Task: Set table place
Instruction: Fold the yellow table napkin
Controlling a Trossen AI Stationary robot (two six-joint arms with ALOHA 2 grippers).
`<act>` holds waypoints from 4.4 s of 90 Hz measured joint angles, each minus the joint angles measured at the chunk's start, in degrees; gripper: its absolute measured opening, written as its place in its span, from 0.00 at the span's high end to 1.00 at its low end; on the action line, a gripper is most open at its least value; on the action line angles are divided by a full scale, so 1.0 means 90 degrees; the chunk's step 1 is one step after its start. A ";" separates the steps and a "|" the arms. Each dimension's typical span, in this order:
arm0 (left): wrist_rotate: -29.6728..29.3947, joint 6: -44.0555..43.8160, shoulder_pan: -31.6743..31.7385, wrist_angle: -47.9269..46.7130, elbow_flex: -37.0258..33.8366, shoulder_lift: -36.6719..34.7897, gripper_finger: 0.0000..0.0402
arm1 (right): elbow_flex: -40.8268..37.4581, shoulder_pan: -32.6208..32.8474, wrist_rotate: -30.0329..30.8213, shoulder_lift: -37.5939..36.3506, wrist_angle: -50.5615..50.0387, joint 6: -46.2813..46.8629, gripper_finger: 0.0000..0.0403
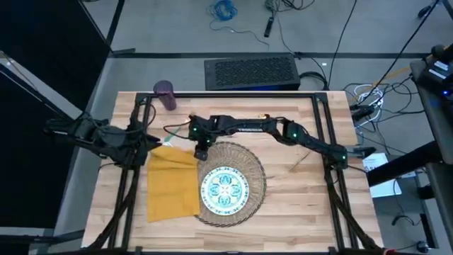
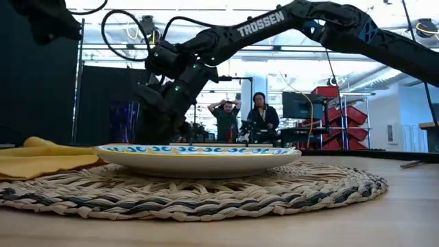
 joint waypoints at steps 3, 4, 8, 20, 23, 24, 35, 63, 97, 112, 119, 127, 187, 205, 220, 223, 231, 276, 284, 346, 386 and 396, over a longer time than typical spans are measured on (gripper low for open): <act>0.0000 0.0000 0.0000 0.0002 0.0000 0.0001 0.77 | 0.0004 0.0004 -0.0001 0.0006 0.0047 0.0021 0.69; 0.0001 0.0000 0.0000 0.0002 0.0000 0.0002 0.77 | 0.0004 0.0006 -0.0002 0.0008 0.0048 0.0033 0.69; 0.0006 -0.0002 0.0000 0.0000 -0.0002 0.0002 0.77 | 0.0004 0.0008 -0.0003 0.0025 0.0006 0.0050 0.69; 0.0075 -0.0002 0.0000 0.0001 -0.0002 0.0002 0.77 | 0.0004 0.0018 -0.0001 0.0046 0.0005 0.0051 0.69; 0.0076 -0.0002 0.0000 0.0001 -0.0002 0.0002 0.77 | 0.0004 0.0015 -0.0001 0.0044 0.0021 0.0051 0.70; 0.0076 -0.0002 0.0000 0.0002 -0.0002 0.0002 0.77 | 0.0004 0.0014 -0.0001 0.0044 0.0019 0.0051 0.70; 0.0078 -0.0002 0.0000 0.0002 -0.0002 0.0002 0.77 | 0.0004 0.0021 -0.0005 0.0044 -0.0032 0.0058 0.75; 0.0095 -0.0005 0.0000 0.0000 -0.0002 0.0002 0.77 | 0.0004 0.0093 -0.0170 0.0044 0.0009 -0.0040 0.96; 0.0124 -0.0007 0.0000 0.0001 -0.0002 0.0002 0.77 | 0.0004 -0.0066 -0.0082 0.0042 0.0040 -0.0168 1.00; 0.0191 -0.0012 0.0000 0.0002 -0.0002 0.0002 0.77 | 0.0002 -0.0309 0.0237 0.0029 -0.0316 -0.0175 1.00; 0.0194 -0.0012 0.0000 0.0000 -0.0002 0.0002 0.77 | 0.0002 -0.0400 0.0251 0.0029 -0.0502 -0.0175 1.00; 0.0194 -0.0007 0.0000 0.0000 -0.0002 0.0002 0.77 | -0.0003 -0.0474 0.0516 -0.0031 -0.0808 -0.0216 1.00; 0.0192 -0.0005 0.0000 -0.0096 -0.0002 0.0002 0.77 | -0.0003 -0.0349 0.0745 -0.0524 -0.1355 -0.0550 0.92; 0.0192 -0.0010 0.0000 -0.0092 -0.0002 0.0002 0.77 | -0.0003 -0.0366 0.1318 -0.0522 -0.1196 -0.0675 0.76; 0.0103 -0.0022 0.0000 -0.0080 -0.0002 0.0027 0.77 | -0.0003 -0.0405 0.2042 -0.0542 -0.1370 -0.0995 0.61; 0.0021 -0.0063 0.0000 -0.0066 -0.0002 0.0056 0.77 | -0.0003 -0.0431 0.2059 -0.0558 -0.1472 -0.1019 0.59; -0.0238 -0.0274 0.0001 -0.0061 -0.0002 0.0226 0.77 | -0.0003 -0.0542 0.2050 -0.0704 -0.1926 -0.1019 0.56; 0.0448 0.0651 0.1389 0.2710 -0.0469 0.2211 0.77 | -0.0001 -0.0989 0.1376 -0.2579 -0.3004 -0.1483 0.58; 0.0886 0.1304 0.1983 0.3633 -0.0469 0.2509 0.77 | -0.0001 -0.0944 0.1197 -0.3033 -0.3204 -0.1506 0.58; 0.3650 0.2358 0.6463 0.1411 -0.0466 0.3252 0.77 | -0.6545 -0.0854 0.1507 -0.9600 -0.0026 -0.1012 0.59; 0.2941 0.2142 0.6715 0.0466 -0.0469 0.3492 0.77 | -0.9113 -0.1337 0.1562 -1.2092 0.1147 -0.0330 0.59; 0.3075 0.2147 0.6711 0.0534 -0.0469 0.3821 0.77 | -0.9115 -0.1335 0.1557 -1.2085 0.1041 -0.0280 0.59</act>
